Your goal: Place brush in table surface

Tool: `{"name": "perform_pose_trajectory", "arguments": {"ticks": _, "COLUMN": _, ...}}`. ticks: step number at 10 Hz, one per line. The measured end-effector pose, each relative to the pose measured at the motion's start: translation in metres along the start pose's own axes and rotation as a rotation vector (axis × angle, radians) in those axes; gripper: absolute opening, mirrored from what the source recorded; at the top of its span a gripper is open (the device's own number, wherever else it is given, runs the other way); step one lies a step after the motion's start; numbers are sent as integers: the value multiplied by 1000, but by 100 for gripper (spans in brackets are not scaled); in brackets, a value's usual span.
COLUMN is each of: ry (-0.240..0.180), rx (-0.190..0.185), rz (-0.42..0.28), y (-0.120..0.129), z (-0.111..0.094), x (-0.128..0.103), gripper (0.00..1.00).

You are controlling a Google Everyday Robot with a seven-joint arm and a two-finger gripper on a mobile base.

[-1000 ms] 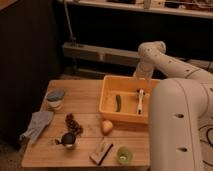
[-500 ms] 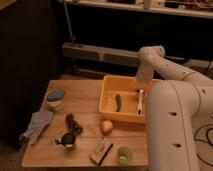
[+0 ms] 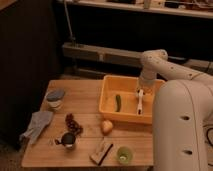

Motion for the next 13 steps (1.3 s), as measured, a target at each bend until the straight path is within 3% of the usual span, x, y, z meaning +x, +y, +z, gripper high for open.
{"name": "perform_pose_trajectory", "arguments": {"ticks": 3, "ry": -18, "rx": 4, "rz": -13, "y": -6, "z": -9, "x": 17, "gripper": 65}}
{"name": "perform_pose_trajectory", "arguments": {"ticks": 7, "ry": -25, "rx": -10, "rz": -39, "y": 7, "z": -10, "x": 18, "gripper": 65}}
{"name": "perform_pose_trajectory", "arguments": {"ticks": 13, "ry": 3, "rx": -22, "rz": -38, "y": 11, "z": 11, "x": 6, "gripper": 65}}
